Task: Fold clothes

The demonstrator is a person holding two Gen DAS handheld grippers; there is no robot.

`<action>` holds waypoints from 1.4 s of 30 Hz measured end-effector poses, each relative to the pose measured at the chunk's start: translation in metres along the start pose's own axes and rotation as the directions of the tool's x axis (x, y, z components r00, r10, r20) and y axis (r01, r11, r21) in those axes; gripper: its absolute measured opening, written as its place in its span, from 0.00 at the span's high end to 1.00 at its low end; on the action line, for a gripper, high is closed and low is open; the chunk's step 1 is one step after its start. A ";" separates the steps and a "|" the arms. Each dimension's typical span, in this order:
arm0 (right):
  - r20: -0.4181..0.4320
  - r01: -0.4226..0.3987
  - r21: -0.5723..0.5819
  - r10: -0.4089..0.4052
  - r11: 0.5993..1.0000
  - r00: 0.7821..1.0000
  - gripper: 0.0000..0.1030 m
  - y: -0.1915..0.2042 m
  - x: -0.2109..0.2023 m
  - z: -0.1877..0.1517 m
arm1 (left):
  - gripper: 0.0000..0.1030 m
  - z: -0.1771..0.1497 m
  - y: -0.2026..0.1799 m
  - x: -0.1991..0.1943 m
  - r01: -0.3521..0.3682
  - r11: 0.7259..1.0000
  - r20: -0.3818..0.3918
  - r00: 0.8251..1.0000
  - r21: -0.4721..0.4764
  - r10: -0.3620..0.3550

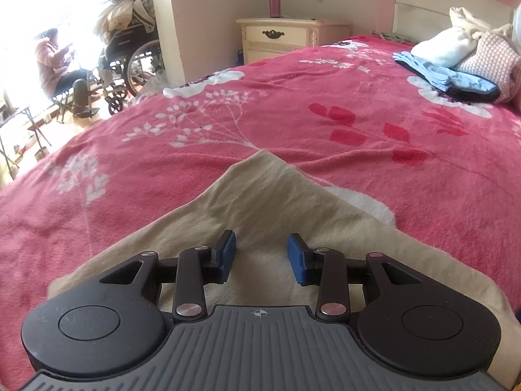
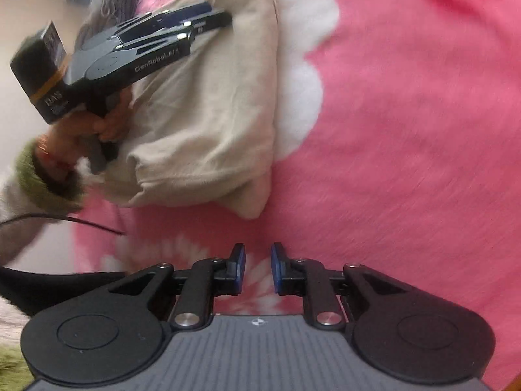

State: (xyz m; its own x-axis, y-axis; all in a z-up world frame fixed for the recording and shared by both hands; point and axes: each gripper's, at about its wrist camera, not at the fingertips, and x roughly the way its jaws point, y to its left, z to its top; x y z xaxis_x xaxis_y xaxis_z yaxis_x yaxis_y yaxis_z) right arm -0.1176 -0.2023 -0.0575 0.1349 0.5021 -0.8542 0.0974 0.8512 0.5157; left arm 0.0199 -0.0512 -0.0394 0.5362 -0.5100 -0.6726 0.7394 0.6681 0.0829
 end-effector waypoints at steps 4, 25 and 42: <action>0.046 0.118 -0.092 -0.114 0.989 0.992 0.82 0.019 -0.011 0.009 | 0.64 0.002 0.004 -0.013 -0.032 0.999 0.002 0.999 -0.028 0.032; 0.586 0.113 0.064 -0.128 0.992 0.800 0.48 0.043 -0.103 0.043 | 0.54 -0.021 -0.027 -0.090 0.069 0.997 0.052 0.996 -0.043 -0.067; 0.337 0.192 -0.517 -0.008 0.834 0.942 0.63 0.096 -0.040 -0.007 | 0.53 -0.062 -0.027 -0.137 0.194 0.981 -0.068 0.979 0.003 -0.194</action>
State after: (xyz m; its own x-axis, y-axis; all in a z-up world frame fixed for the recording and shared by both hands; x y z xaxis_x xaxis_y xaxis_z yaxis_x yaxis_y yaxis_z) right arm -0.1207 -0.1396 0.0256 0.4583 0.4147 -0.7861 -0.4025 0.8854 0.2324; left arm -0.0986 0.0346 0.0049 0.3538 -0.5915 -0.7246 0.8305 0.5550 -0.0475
